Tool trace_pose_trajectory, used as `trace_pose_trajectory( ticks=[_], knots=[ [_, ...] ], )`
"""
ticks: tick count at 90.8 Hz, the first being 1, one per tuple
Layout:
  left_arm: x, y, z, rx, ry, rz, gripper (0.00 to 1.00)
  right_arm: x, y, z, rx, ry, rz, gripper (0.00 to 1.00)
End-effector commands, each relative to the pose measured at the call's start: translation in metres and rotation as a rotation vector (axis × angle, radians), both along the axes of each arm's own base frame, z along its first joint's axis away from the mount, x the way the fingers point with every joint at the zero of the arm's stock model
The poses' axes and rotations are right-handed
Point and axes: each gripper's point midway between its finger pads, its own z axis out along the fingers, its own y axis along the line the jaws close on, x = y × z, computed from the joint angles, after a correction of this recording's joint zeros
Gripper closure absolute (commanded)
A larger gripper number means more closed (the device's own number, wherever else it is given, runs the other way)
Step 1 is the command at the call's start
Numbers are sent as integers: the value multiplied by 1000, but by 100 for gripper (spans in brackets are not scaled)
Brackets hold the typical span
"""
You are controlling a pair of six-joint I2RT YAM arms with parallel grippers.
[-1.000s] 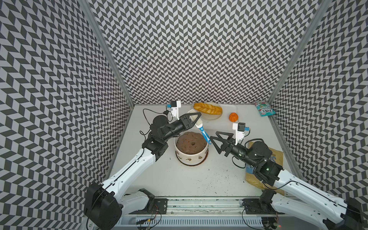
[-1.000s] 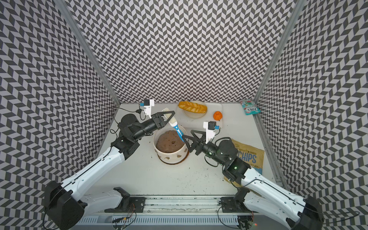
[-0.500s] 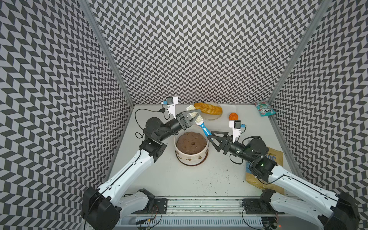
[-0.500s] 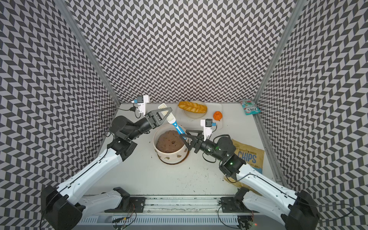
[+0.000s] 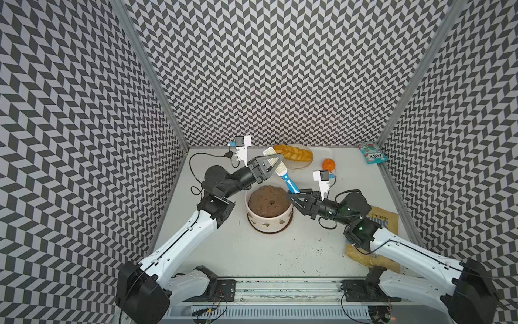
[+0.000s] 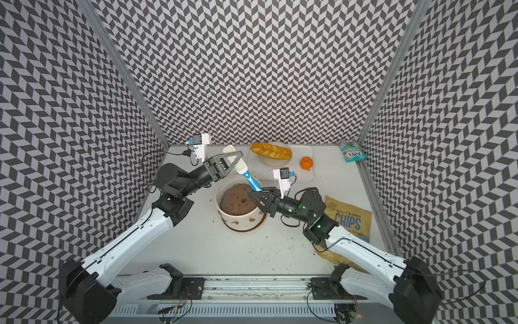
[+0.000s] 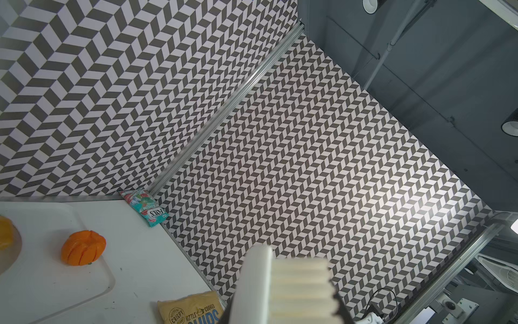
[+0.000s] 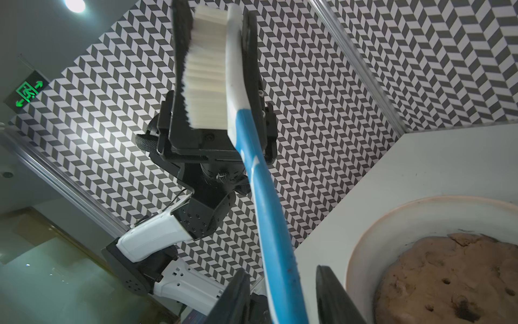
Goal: Scrub the dried mud off the ceramic pot
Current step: Adjust the brush.
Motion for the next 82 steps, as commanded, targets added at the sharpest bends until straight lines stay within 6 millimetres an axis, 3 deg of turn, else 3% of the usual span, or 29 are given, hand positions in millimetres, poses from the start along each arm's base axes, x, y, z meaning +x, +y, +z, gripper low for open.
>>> trace_pose_trajectory(
  ticks=[1, 13, 23, 36, 44, 62, 70, 82],
  knots=[
    [-14, -1, 21, -34, -82, -46, 71, -5, -3, 33, 79, -92, 16, 60],
    [-16, -4, 17, -21, -85, -73, 71, -4, -7, 37, 87, -113, 11, 62],
    [-18, -8, 15, -13, -84, -95, 71, -3, -7, 39, 91, -122, 16, 69],
    [-18, -9, 14, -7, -86, -98, 68, -5, -8, 42, 95, -137, 27, 83],
    [-17, -10, 11, -2, -81, -96, 63, -5, -9, 43, 88, -151, 22, 98],
    [-12, -9, 10, 33, -77, -62, 26, 8, -13, 35, -12, -193, -73, 100],
    [-5, -8, 4, 76, -51, -22, 17, 26, -21, 26, -132, -234, -198, 100],
    [16, -2, -16, 155, 50, 79, 13, 50, -38, 16, -335, -351, -369, 100]
  ],
)
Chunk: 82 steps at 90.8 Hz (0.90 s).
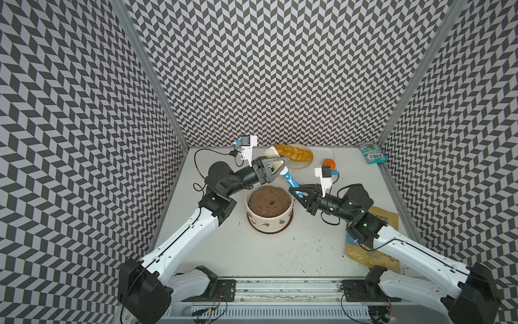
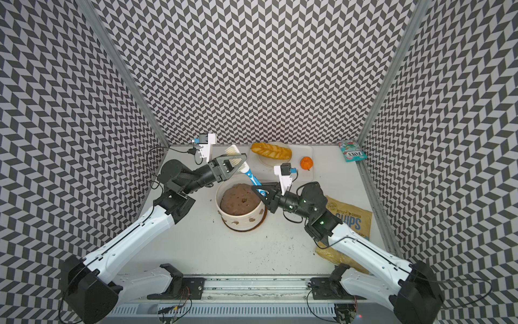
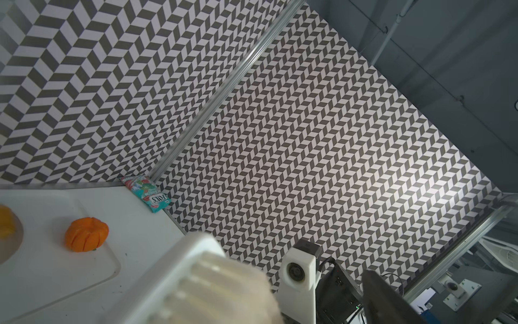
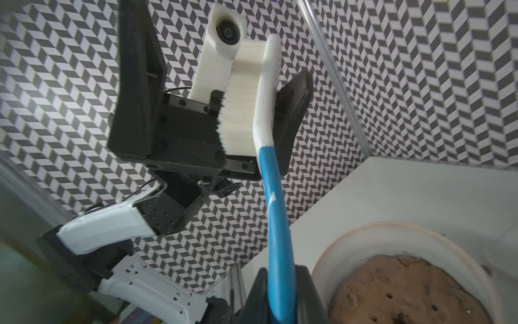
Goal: Scrub the dried mud off the ceramic pot
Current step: Adjust the brush.
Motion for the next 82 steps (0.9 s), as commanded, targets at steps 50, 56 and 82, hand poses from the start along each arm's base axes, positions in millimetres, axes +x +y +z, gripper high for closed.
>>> trace_pose_trajectory(
  ticks=[50, 56, 82],
  knots=[
    [33, 0, -37, 39, 284, 84, 17, 35, -42, 11, -608, -579, -533, 100],
    [33, -1, -40, 36, 303, 85, 20, 35, -40, 10, -660, -602, -566, 100],
    [32, -2, -45, 22, 315, 89, 39, 33, -31, 12, -641, -589, -551, 100]
  ],
)
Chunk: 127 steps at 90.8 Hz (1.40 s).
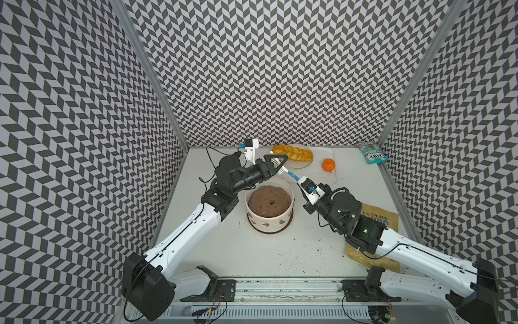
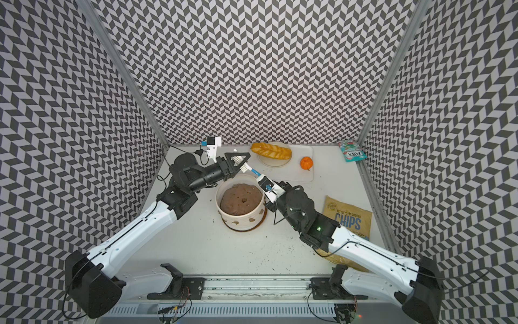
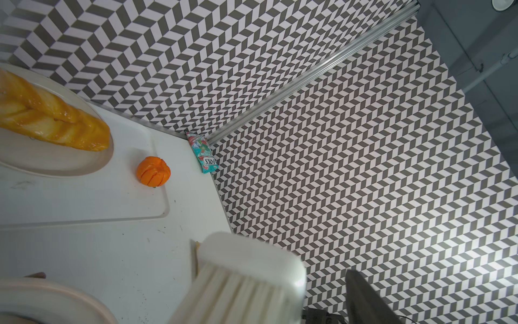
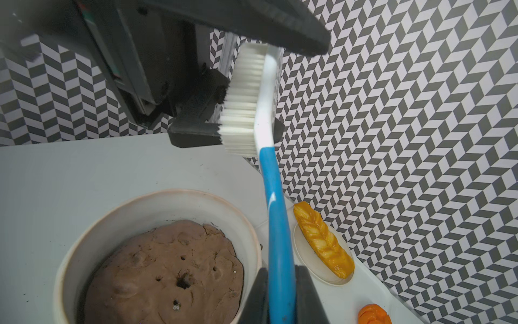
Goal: Scrub the dried mud off the ceramic pot
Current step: Adjust the brush.
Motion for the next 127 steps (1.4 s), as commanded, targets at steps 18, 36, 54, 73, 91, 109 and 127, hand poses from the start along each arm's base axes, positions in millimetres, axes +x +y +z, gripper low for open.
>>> trace_pose_trajectory(
  ticks=[18, 36, 54, 73, 91, 109, 127],
  knots=[
    [-7, 4, 3, -18, -25, 10, 39, 11, -8, 26, 54, -49, -98, 100],
    [-5, 4, -2, 9, -16, 16, 27, 13, -11, 25, 20, -72, -138, 100],
    [3, 9, -10, 80, 9, 55, 17, 13, -26, 23, -102, -151, -222, 100],
    [11, 10, -14, 116, 87, 82, 16, -1, -26, 18, -251, -275, -261, 100],
    [6, 9, -20, 117, 147, 78, 23, -6, -28, 24, -328, -330, -309, 100],
    [0, 6, -24, 110, 183, 61, 30, -14, -22, 30, -370, -371, -322, 100],
    [-1, 5, -22, 108, 188, 55, 46, -17, -16, 31, -421, -397, -315, 100]
  ],
)
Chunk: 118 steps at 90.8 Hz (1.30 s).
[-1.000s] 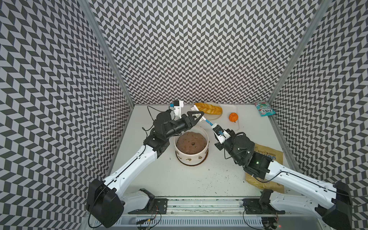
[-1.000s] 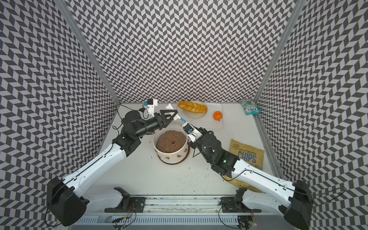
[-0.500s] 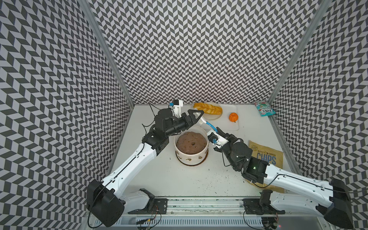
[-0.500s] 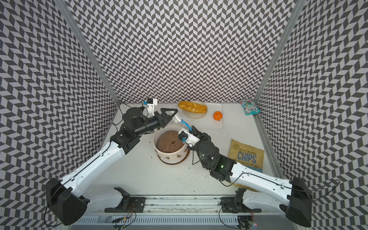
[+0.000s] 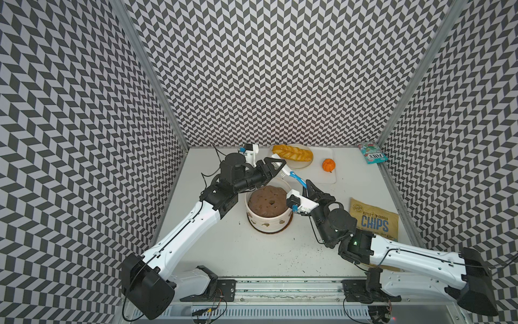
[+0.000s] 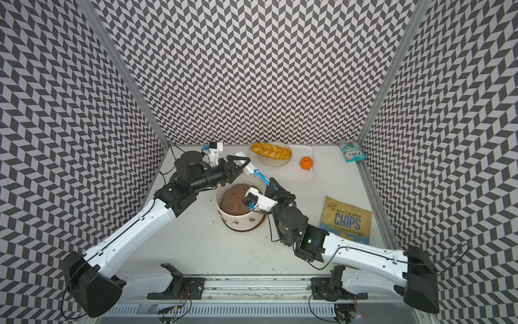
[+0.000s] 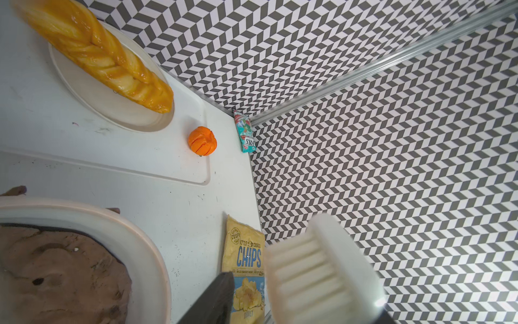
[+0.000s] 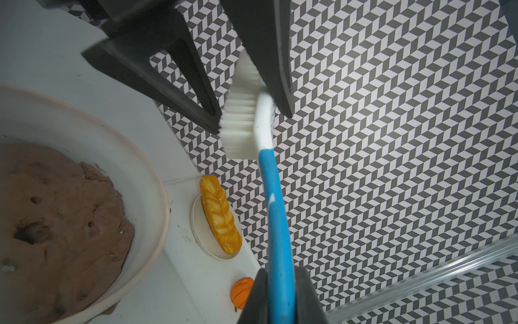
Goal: Scrub the dried mud off the ceramic pot
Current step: Adjust the brush.
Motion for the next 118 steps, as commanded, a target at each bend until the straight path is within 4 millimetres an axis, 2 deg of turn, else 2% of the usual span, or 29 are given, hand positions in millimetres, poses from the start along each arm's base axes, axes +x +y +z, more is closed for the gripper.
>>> trace_pose_trajectory(
  ticks=[1, 28, 37, 46, 63, 73, 88, 105, 112, 118],
  knots=[
    [-4, -1, 13, -13, -15, -9, 48, -3, -1, 20, 39, -56, -20, 100],
    [-8, -4, 11, -30, -13, -35, 67, -7, 3, 18, 0, -66, -22, 100],
    [-9, -5, 11, -48, -10, -42, 72, -8, 5, 15, 6, -59, -10, 90],
    [-10, -6, 14, -76, -16, -51, 74, -7, 9, 9, 12, -34, 0, 85],
    [-9, -2, 17, -109, -18, -50, 75, -8, 13, 0, 21, -8, 20, 73],
    [-9, -1, 18, -126, -21, -54, 75, -7, 13, 0, 32, -2, 24, 70],
    [-7, 3, 23, -134, -38, -43, 76, -8, 13, 2, 87, 25, 57, 58],
    [-5, 8, 22, -138, -43, -29, 76, -19, 11, 21, 290, 86, 189, 44],
    [-3, 9, 20, -141, -45, -28, 76, -27, 12, 33, 370, 105, 266, 40],
    [-3, 10, 22, -145, -53, -26, 76, -28, 4, 42, 397, 99, 272, 39]
  ],
)
